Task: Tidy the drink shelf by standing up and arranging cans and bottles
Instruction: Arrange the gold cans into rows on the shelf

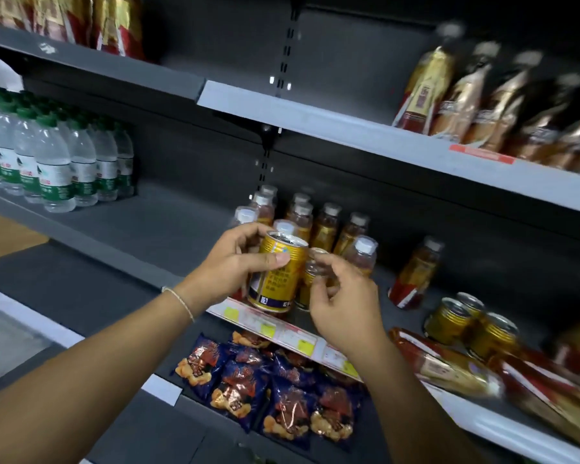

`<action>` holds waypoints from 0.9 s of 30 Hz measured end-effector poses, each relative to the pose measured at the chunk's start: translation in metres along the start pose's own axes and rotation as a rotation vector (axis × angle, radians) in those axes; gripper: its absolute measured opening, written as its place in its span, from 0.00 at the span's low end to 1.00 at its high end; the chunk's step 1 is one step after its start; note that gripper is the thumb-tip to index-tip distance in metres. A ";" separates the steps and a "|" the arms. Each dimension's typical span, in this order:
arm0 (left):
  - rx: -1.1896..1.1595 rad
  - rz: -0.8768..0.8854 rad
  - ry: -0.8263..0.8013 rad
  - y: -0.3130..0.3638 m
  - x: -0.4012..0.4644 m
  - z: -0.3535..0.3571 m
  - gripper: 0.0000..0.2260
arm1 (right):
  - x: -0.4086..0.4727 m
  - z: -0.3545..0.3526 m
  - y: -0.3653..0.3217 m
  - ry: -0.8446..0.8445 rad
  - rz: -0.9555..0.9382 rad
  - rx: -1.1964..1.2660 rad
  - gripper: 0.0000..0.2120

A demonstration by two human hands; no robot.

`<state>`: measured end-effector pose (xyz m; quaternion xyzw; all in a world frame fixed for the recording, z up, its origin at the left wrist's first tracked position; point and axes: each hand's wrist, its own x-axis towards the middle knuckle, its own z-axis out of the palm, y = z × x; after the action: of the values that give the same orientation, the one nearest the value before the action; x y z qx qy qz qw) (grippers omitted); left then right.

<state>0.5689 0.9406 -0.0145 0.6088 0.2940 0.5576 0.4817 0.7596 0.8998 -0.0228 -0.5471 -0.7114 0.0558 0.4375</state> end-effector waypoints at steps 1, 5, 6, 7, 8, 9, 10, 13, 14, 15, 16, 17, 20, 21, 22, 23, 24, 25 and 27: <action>-0.001 -0.002 -0.013 0.000 -0.004 0.017 0.19 | -0.011 -0.014 0.008 -0.009 0.049 0.029 0.15; -0.042 -0.040 -0.059 -0.003 -0.019 0.096 0.18 | -0.056 -0.073 0.038 -0.019 0.135 0.107 0.14; -0.056 -0.049 -0.071 -0.004 -0.023 0.117 0.18 | -0.067 -0.088 0.045 -0.025 0.146 0.147 0.14; -0.068 -0.056 -0.087 -0.004 -0.027 0.138 0.18 | -0.078 -0.103 0.052 -0.030 0.166 0.191 0.15; -0.080 -0.070 -0.104 -0.005 -0.031 0.158 0.18 | -0.088 -0.118 0.060 -0.036 0.192 0.224 0.15; -0.094 -0.088 -0.120 -0.006 -0.035 0.178 0.20 | -0.099 -0.133 0.069 -0.039 0.217 0.247 0.16; -0.110 -0.111 -0.133 -0.007 -0.039 0.197 0.22 | -0.110 -0.147 0.077 -0.043 0.238 0.258 0.17; -0.142 -0.169 -0.177 -0.011 -0.050 0.256 0.26 | -0.142 -0.188 0.099 -0.033 0.300 0.257 0.23; -0.152 -0.186 -0.196 -0.012 -0.053 0.275 0.24 | -0.152 -0.201 0.106 -0.014 0.327 0.245 0.25; -0.160 -0.201 -0.217 -0.013 -0.056 0.294 0.22 | -0.162 -0.213 0.113 0.013 0.354 0.234 0.27; -0.163 -0.214 -0.240 -0.015 -0.057 0.312 0.20 | -0.171 -0.226 0.119 0.047 0.375 0.218 0.26; -0.160 -0.230 -0.268 -0.016 -0.059 0.330 0.18 | -0.179 -0.238 0.126 0.084 0.387 0.198 0.25; -0.139 -0.262 -0.354 -0.020 -0.061 0.380 0.14 | -0.202 -0.271 0.144 0.172 0.414 0.125 0.27; -0.130 -0.256 -0.378 -0.021 -0.062 0.396 0.14 | -0.208 -0.281 0.149 0.193 0.430 0.103 0.29; -0.115 -0.247 -0.397 -0.022 -0.062 0.411 0.14 | -0.214 -0.290 0.154 0.214 0.445 0.092 0.28; -0.099 -0.239 -0.413 -0.024 -0.063 0.425 0.14 | -0.220 -0.299 0.160 0.238 0.456 0.091 0.25; -0.086 -0.233 -0.429 -0.026 -0.062 0.438 0.14 | -0.224 -0.306 0.165 0.261 0.469 0.089 0.24; -0.075 -0.231 -0.448 -0.029 -0.062 0.451 0.14 | -0.227 -0.313 0.171 0.279 0.487 0.081 0.23; -0.059 -0.234 -0.499 -0.035 -0.059 0.473 0.15 | -0.231 -0.325 0.182 0.310 0.520 0.064 0.24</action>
<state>1.0180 0.7786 -0.0292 0.6750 0.2182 0.3395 0.6177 1.1188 0.6505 -0.0555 -0.6988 -0.4701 0.1042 0.5290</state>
